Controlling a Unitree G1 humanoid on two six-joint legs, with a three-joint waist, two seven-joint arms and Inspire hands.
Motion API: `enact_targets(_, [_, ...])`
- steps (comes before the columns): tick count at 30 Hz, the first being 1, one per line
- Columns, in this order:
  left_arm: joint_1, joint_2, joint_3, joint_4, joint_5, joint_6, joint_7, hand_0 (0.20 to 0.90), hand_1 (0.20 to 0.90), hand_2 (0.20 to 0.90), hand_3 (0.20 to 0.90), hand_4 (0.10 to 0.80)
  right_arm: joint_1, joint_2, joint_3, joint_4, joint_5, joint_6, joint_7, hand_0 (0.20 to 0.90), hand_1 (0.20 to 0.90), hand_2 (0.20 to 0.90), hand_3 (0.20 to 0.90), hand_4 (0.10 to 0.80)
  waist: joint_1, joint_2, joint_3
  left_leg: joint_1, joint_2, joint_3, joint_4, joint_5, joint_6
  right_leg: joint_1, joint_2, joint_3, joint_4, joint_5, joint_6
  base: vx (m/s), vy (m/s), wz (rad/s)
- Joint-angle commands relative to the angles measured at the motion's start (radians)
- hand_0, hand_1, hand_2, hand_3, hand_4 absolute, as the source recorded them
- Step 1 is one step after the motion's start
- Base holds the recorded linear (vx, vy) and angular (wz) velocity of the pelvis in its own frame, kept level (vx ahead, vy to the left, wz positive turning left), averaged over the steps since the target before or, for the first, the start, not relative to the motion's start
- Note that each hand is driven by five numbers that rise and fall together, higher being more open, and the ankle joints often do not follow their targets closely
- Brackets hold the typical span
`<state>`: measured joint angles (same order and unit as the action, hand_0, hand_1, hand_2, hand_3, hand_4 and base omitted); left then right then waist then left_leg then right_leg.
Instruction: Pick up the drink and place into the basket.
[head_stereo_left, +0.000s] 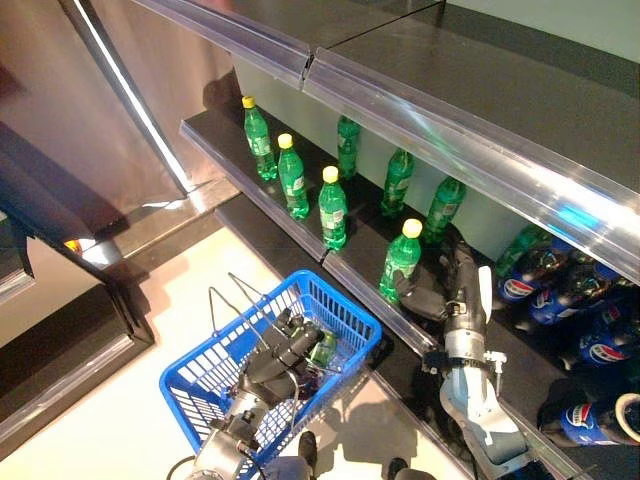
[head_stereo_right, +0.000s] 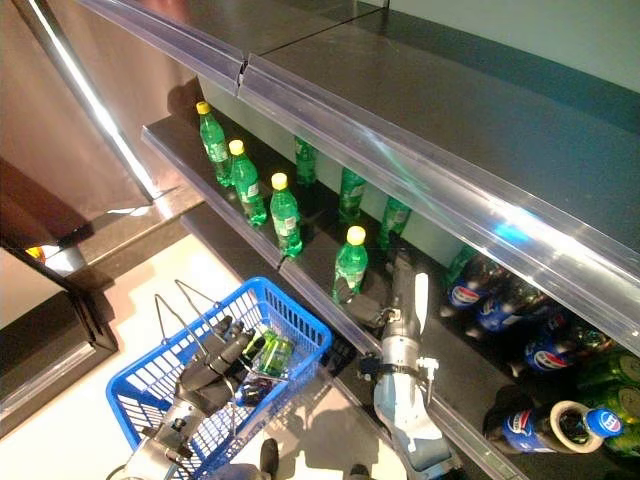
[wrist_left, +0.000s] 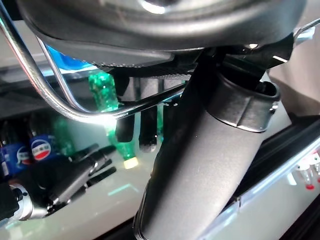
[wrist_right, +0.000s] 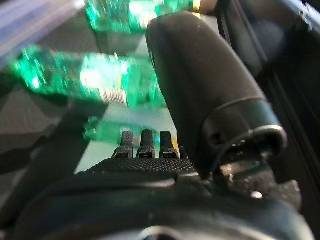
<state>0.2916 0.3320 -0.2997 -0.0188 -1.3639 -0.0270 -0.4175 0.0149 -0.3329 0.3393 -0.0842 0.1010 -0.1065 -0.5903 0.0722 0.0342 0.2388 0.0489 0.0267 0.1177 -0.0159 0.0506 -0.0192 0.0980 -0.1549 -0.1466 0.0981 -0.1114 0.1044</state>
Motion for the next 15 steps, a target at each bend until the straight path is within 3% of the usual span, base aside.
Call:
enact_targets(1, [-0.141, -0.056, 0.047, -0.254, -0.024, -0.133, -0.193, 0.300, 0.300, 0.300, 0.200, 0.100, -0.042, 0.003, -0.004, -0.014, 0.025, -0.067, 0.001, 0.900, 0.900, 0.900, 0.900, 0.800, 0.024, 0.000, -0.101, -0.013, 0.071, -0.066, 0.099, -0.035, -0.073, -0.060, -0.088, -0.030, -0.014, 0.167, 0.033, 0.047, 0.009, 0.11])
enact_targets(15, [-0.115, -0.069, 0.022, -0.258, 0.005, -0.105, -0.171, 0.300, 0.300, 0.300, 0.200, 0.100, -0.040, 0.041, -0.035, 0.067, 0.026, -0.074, -0.128, 0.900, 0.900, 0.900, 0.900, 0.800, 0.043, 0.001, -0.067, -0.021, 0.057, -0.096, 0.144, -0.046, -0.066, -0.049, -0.110, -0.037, 0.005, 0.178, 0.053, 0.068, -0.001, 0.05])
